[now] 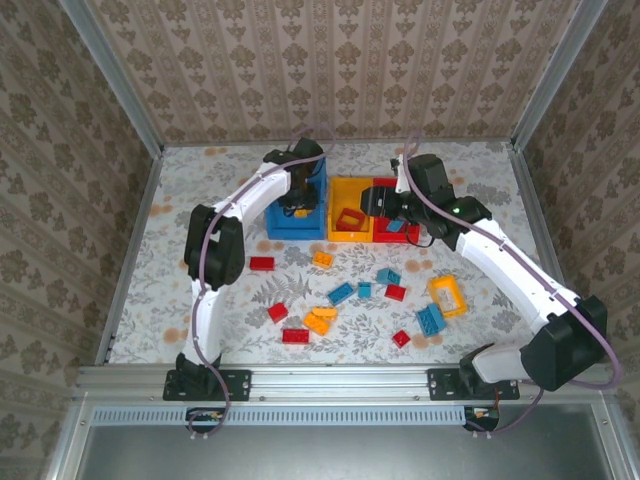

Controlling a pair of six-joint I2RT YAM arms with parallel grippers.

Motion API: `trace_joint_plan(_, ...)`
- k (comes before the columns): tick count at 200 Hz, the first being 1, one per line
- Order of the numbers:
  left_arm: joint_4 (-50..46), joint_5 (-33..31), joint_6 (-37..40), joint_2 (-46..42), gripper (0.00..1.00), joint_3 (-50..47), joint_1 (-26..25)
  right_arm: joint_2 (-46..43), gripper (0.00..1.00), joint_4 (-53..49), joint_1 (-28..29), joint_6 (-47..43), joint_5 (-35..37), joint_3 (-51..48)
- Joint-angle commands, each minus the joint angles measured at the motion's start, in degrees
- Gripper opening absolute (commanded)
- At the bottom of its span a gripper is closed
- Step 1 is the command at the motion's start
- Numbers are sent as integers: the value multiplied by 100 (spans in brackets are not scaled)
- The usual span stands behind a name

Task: Sort the legos into containers by color

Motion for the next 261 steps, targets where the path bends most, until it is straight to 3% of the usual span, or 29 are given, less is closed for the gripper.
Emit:
trace_joint_plan(1,-6,147,-172,-71,47,-148,59,-97,69,-308,-71,122,198,-85)
trace_joint_plan(40,19,162,-236,-370,59,-291,35,-120,70,-456,-115,72,283,-82)
trace_joint_plan(71,-22,62,-322,-716,60,-391,-9,-127,70,-832,-69,-266,254,-114)
trace_joint_plan(112,-56,-240,-716,-1957,62,-1049,-81,147,70,-976,1024,-1678,202,-3)
trace_joint_plan(138,-126,-415,-1116,-3171,66,-2114,-18,1182,74,-894,1843,-2298,-278,379)
trace_joint_plan(161,-263,-463,-1548,-4460,69,-3296,219,2321,77,-1048,2392,-2670,-169,1247)
trace_joint_plan(203,-770,-380,-1779,-6516,72,-4841,981,4191,83,-1445,2650,-2810,149,2930)
trace_joint_plan(261,-1176,-11,-1584,-7376,72,-5285,1456,5417,88,-1397,2876,-2744,495,3993)
